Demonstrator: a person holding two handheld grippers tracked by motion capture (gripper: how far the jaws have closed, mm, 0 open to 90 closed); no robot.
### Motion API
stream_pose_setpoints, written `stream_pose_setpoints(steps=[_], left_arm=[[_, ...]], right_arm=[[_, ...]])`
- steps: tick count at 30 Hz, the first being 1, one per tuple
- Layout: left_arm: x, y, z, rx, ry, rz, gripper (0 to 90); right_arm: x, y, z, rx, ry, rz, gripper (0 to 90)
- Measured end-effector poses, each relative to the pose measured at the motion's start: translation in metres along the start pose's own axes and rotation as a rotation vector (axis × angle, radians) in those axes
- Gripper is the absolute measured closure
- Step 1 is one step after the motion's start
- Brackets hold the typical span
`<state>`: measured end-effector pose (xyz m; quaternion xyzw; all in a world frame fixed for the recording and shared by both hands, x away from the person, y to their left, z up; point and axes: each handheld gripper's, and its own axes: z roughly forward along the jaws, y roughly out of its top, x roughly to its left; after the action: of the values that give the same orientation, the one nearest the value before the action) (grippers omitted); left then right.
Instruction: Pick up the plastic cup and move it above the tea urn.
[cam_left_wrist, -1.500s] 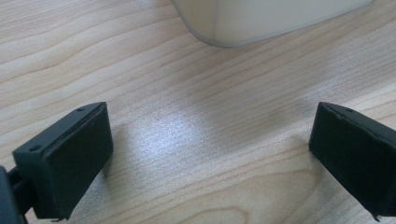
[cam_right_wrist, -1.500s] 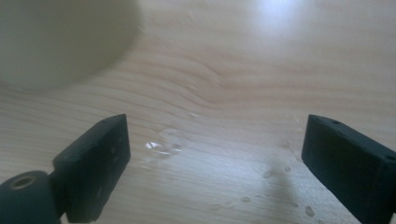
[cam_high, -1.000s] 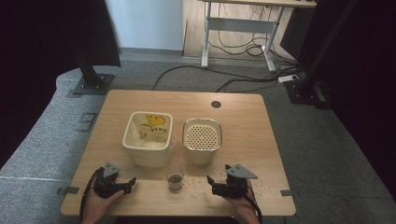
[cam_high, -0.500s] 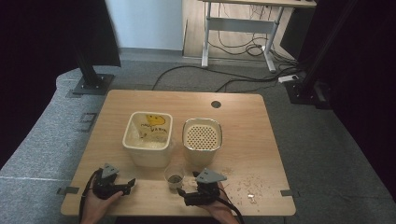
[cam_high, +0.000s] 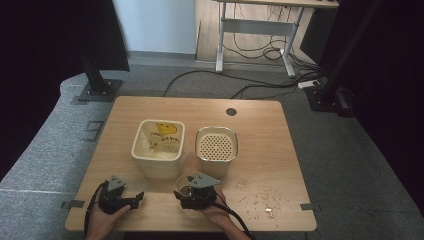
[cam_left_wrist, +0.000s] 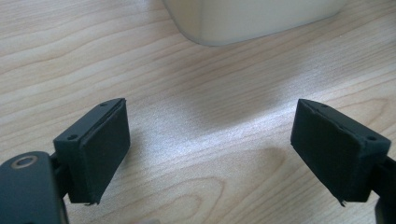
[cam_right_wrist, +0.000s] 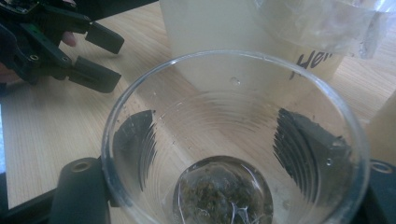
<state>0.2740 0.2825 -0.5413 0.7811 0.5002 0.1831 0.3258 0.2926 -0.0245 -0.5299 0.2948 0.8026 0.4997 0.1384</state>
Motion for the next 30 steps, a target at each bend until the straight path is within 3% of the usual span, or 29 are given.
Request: stream_pose_setpoints(steps=[4, 6, 8, 11, 14, 18, 23, 24, 30], left_arm=[[0.000, 0.000, 0.000, 0.003, -0.006, 0.001, 12.1], [-0.001, 0.000, 0.000, 0.004, -0.008, 0.002, 12.2], [-0.001, 0.000, 0.000, 0.005, -0.012, 0.000, 12.4], [0.000, 0.000, 0.001, 0.008, -0.022, -0.008, 12.7], [0.001, 0.000, 0.001, 0.010, -0.024, -0.012, 12.7], [0.002, -0.001, 0.002, 0.013, -0.027, -0.016, 13.0], [0.002, -0.001, 0.002, 0.011, -0.028, -0.019, 13.0], [0.002, -0.001, 0.002, 0.009, -0.028, -0.022, 13.0], [0.003, -0.001, 0.003, 0.008, -0.028, -0.020, 13.0]], right_arm=[[-0.003, 0.002, -0.010, -0.009, -0.005, -0.001, 31.6], [-0.009, 0.010, -0.031, -0.054, -0.012, 0.014, 32.2], [-0.011, 0.013, -0.037, -0.065, -0.016, 0.017, 32.4], [-0.020, 0.029, -0.073, -0.135, -0.036, 0.028, 33.3], [-0.025, 0.037, -0.089, -0.168, -0.048, 0.028, 33.7], [-0.046, 0.063, -0.122, -0.233, -0.092, 0.038, 34.6], [-0.064, 0.080, -0.132, -0.250, -0.120, 0.047, 35.0], [-0.075, 0.090, -0.135, -0.263, -0.137, 0.056, 35.2], [-0.096, 0.111, -0.132, -0.262, -0.183, 0.055, 35.5]])
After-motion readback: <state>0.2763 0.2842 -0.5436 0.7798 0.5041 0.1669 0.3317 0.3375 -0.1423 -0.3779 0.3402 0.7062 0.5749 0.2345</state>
